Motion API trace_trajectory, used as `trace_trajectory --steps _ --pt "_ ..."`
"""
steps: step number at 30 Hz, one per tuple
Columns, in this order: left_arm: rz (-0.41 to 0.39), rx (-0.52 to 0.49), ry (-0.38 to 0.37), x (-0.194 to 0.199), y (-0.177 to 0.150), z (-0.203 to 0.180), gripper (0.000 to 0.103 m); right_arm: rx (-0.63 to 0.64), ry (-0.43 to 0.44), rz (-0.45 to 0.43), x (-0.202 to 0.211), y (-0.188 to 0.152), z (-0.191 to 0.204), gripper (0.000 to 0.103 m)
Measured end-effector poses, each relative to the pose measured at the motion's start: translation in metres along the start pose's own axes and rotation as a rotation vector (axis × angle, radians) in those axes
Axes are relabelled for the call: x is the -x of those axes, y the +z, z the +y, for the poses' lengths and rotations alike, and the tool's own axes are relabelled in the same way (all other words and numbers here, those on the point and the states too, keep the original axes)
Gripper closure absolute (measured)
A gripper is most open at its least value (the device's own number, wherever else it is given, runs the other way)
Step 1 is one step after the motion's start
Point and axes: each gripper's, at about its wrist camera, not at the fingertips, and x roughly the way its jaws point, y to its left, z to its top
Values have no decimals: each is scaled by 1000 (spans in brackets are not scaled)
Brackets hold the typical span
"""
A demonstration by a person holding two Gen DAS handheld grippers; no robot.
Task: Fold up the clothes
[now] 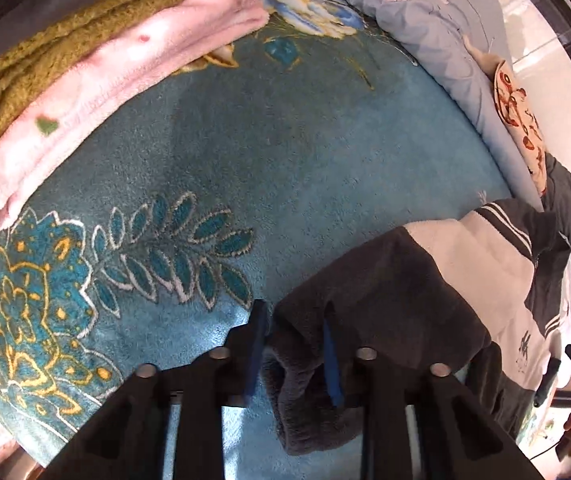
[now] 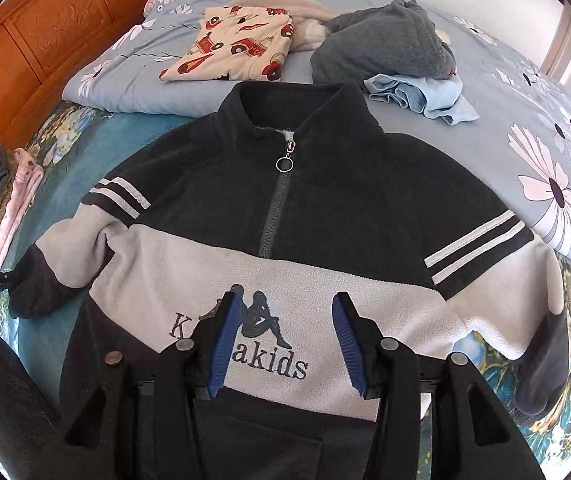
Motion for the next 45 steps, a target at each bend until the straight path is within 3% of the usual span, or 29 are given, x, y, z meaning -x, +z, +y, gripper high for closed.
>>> trace_trajectory --steps 4,7,8,12,16,21,26,32,37,39,41,45 --pt "-72 -8 52 24 12 -4 82 6 11 4 -1 -6 9 54" --pt "-161 -21 139 63 32 -14 85 15 8 4 -3 -10 9 54" --pt "-185 -35 174 77 42 -19 98 16 7 4 -4 -12 8 54" --pt "-239 -148 254 121 74 -66 98 -50 39 13 -9 -19 -10 54" --pt "-264 -278 201 146 83 -141 98 -105 68 4 -9 -33 -26 54" --pt "-214 -428 40 148 70 -255 98 -167 85 -5 -6 -48 -54 54" --pt "-131 -552 -113 109 40 -373 98 -256 98 -1 -9 -63 -88 54" --pt "64 -529 -316 41 -22 -472 98 -347 82 19 -9 -89 -122 54" --pt "177 -585 -312 -8 -69 -508 90 -407 65 28 -9 -103 -139 54" --pt "203 -593 -296 -17 -78 -506 75 -418 70 31 -10 -104 -143 54" --pt "216 -571 -337 -17 -79 -492 62 -409 65 33 -10 -103 -141 54" --pt "107 -481 -366 5 -61 -433 51 -394 80 21 -12 -97 -134 54"
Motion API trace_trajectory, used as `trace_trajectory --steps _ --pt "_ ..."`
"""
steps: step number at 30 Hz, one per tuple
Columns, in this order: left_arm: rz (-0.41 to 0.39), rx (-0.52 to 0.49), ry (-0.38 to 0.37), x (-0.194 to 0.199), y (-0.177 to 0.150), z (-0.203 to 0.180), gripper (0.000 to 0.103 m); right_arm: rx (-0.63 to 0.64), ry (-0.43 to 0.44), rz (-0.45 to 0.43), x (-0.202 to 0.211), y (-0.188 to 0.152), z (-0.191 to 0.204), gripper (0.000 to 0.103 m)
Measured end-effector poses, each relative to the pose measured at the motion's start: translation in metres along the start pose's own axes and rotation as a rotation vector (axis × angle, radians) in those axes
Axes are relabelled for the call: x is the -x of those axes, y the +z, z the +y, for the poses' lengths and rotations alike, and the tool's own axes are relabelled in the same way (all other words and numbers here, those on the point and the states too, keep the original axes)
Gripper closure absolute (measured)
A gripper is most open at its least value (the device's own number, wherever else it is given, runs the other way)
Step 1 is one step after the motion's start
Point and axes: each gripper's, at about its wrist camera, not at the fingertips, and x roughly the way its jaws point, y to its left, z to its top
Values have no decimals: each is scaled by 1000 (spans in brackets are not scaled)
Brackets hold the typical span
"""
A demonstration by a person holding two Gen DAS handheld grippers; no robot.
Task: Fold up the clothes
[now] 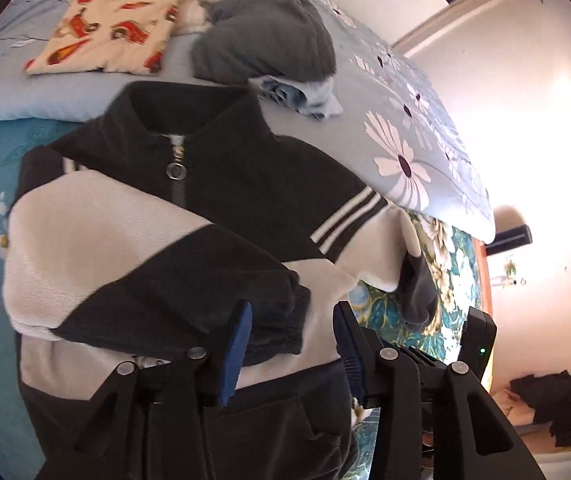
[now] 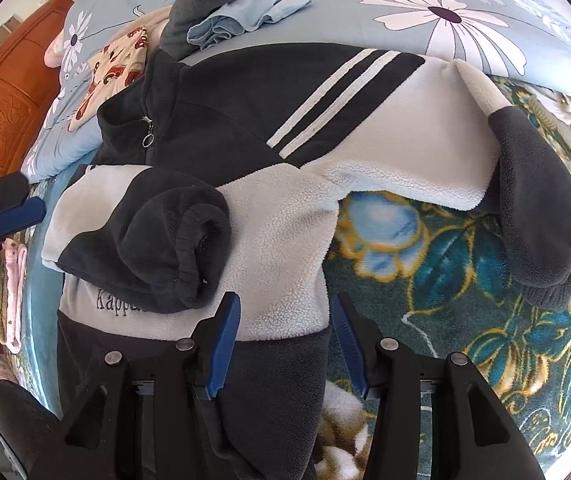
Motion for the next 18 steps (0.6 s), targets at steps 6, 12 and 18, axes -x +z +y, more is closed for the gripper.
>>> trace_trajectory --steps 6,12,18 --pt "-140 260 209 37 -38 115 46 -58 149 -7 -14 9 19 54" --pt "-95 207 381 11 -72 145 47 -208 276 -23 -41 24 36 54" --pt "-127 199 528 8 -70 165 48 -208 200 -26 -51 31 55 54"
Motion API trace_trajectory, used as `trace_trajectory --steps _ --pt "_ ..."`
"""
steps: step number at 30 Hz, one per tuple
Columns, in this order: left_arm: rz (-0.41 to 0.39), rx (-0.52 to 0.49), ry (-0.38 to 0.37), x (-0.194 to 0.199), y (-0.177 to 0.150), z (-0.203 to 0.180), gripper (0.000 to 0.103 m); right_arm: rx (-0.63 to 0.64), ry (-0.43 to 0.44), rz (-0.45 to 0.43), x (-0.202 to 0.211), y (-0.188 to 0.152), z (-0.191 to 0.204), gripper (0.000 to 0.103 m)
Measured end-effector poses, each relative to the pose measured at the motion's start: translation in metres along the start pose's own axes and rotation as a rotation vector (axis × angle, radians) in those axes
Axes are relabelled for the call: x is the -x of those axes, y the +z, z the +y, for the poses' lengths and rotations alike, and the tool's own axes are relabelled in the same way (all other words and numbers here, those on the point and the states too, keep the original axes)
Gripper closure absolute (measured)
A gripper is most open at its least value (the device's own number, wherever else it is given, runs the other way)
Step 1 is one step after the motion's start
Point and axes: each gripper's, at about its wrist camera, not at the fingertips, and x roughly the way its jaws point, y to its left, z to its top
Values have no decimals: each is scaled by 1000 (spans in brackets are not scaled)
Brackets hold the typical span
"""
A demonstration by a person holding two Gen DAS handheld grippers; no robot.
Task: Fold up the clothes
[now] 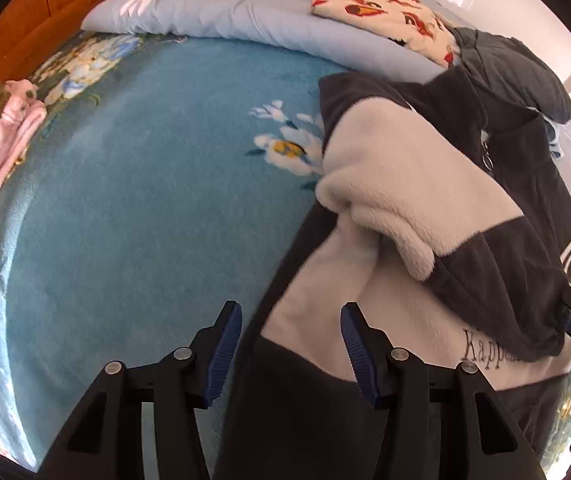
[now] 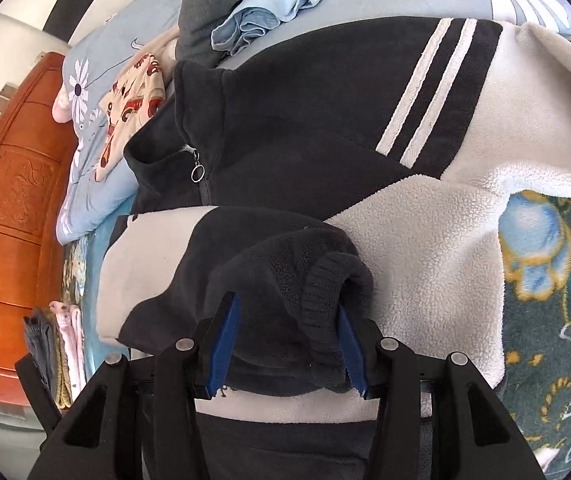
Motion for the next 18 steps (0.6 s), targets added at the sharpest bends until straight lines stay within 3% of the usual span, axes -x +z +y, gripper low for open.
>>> trace_trajectory --steps 3,4,5,8,12,18 --pt "9 38 -33 -5 3 10 48 6 -19 5 -2 1 3 54" --pt "15 60 -64 -7 3 14 48 6 4 3 0 0 4 59" --pt "17 74 -94 -7 3 15 48 6 27 2 2 0 5 73" --pt "11 72 -144 -8 3 14 46 25 121 3 6 -1 10 93" --pt "23 91 -168 -14 3 21 46 82 213 7 8 -3 22 93" --pt "49 160 -226 -18 2 31 46 44 158 11 -4 1 17 90"
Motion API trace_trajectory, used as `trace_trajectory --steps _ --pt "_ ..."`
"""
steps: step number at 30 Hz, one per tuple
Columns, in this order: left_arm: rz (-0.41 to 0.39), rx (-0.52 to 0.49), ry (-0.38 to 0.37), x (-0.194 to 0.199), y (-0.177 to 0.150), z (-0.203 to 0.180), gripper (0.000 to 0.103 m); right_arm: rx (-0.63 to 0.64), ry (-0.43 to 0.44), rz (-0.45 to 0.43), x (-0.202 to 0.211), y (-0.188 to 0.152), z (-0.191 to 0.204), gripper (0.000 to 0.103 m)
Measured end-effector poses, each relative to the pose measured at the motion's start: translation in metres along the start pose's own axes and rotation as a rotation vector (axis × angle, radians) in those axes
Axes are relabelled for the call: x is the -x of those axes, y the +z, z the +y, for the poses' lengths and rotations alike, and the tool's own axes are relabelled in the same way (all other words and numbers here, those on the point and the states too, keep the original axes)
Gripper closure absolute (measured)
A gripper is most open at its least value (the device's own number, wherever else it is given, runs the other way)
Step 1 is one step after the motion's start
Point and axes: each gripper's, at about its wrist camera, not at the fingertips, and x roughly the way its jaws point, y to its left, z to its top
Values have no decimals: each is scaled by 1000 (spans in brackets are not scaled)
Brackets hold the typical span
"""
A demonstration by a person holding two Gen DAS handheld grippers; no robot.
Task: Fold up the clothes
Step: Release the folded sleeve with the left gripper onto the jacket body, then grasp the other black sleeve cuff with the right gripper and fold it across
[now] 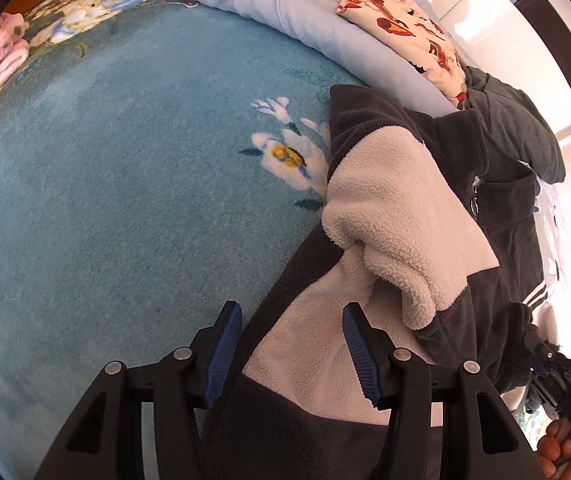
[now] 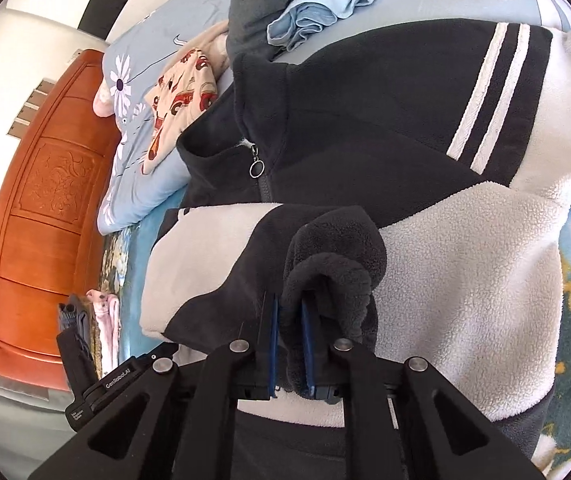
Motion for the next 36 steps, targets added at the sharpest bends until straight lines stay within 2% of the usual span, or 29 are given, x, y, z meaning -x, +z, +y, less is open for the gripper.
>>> trace_trajectory --steps 5,8,13,16,17,18,22,25,27,30,33,34,36 --pt "9 -35 18 -8 2 -11 46 -13 -64 37 -13 5 -1 92" --pt "4 -39 12 -8 3 -13 46 42 -70 15 -4 8 11 94" --pt "-3 -26 -6 -5 3 -13 46 212 -20 -169 55 32 41 95" --pt "1 -43 12 -9 3 -16 46 242 -11 -269 90 51 41 95" --pt "2 -48 20 -10 3 -17 46 233 -35 -285 94 57 36 95" --pt "4 -48 26 -11 2 -17 46 217 -66 -282 93 62 26 95" --pt "6 -17 36 -9 2 -8 46 102 -240 -119 51 67 -34 95" --pt "2 26 32 -7 3 1 46 37 -264 -101 41 61 -61 95" --pt "1 49 25 -6 4 5 46 4 -238 -104 43 62 -65 95" --pt "-4 42 32 -4 3 5 46 57 -247 -87 49 66 -55 93" --pt "-22 25 31 2 1 2 46 133 -257 -120 72 64 -45 77" --pt "-25 25 28 4 1 2 46 137 -256 -134 81 64 -47 69" --pt "-27 31 26 7 0 5 46 120 -279 -165 102 62 -59 67"
